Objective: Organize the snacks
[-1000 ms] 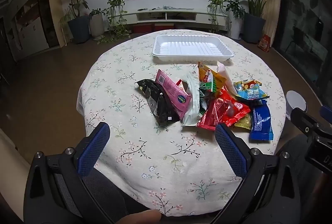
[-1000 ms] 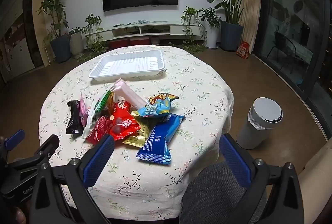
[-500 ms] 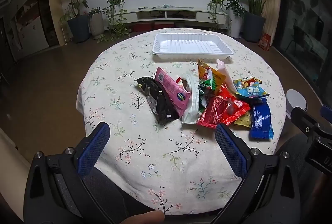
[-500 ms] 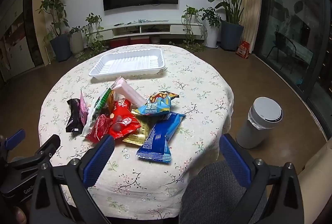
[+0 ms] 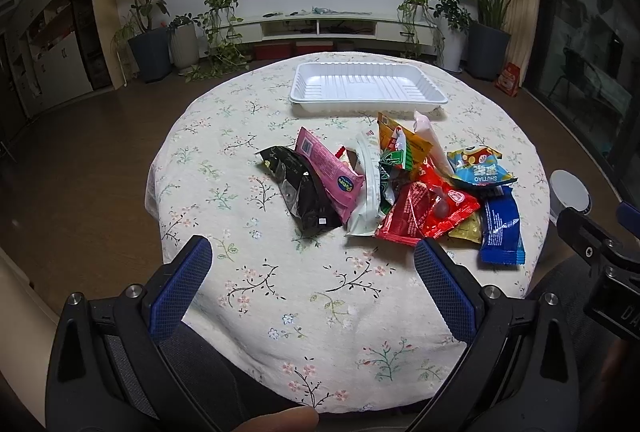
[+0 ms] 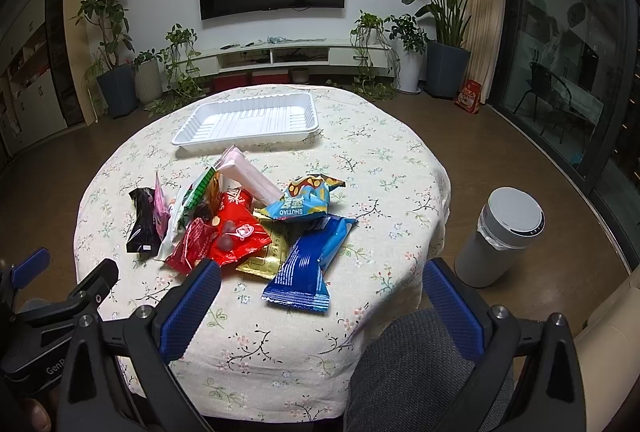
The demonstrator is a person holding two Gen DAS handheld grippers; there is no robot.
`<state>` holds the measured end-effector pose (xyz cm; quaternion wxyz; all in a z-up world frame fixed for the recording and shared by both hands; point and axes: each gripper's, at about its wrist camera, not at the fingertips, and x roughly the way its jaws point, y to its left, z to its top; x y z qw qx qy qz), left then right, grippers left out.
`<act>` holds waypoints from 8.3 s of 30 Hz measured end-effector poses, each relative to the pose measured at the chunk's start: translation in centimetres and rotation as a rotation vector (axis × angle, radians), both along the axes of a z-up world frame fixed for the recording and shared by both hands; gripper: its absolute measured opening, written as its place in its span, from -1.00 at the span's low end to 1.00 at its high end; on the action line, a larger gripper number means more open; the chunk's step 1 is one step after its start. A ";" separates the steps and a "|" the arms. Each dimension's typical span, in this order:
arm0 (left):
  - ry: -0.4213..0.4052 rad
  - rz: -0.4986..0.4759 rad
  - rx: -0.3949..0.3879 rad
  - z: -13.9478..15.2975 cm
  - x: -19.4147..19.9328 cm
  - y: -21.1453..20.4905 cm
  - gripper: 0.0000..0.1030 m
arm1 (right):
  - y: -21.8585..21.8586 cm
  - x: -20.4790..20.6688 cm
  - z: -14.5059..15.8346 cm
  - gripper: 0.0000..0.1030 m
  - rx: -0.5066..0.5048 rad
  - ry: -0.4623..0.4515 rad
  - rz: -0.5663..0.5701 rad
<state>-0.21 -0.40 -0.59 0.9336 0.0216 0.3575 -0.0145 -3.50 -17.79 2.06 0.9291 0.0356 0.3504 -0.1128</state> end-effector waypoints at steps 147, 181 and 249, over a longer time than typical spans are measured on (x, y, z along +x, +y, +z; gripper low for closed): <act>0.238 -0.113 -0.227 -7.6 16.4 8.7 -0.46 | -4.4 9.0 -8.5 0.10 0.228 0.260 0.073; 0.178 -0.112 -0.363 -3.8 11.8 12.0 -0.65 | -5.6 6.4 -6.4 -0.42 0.305 0.146 0.080; 0.168 -0.232 -0.005 -0.7 38.6 -1.0 0.92 | -7.0 39.7 -8.0 0.38 0.133 0.284 0.393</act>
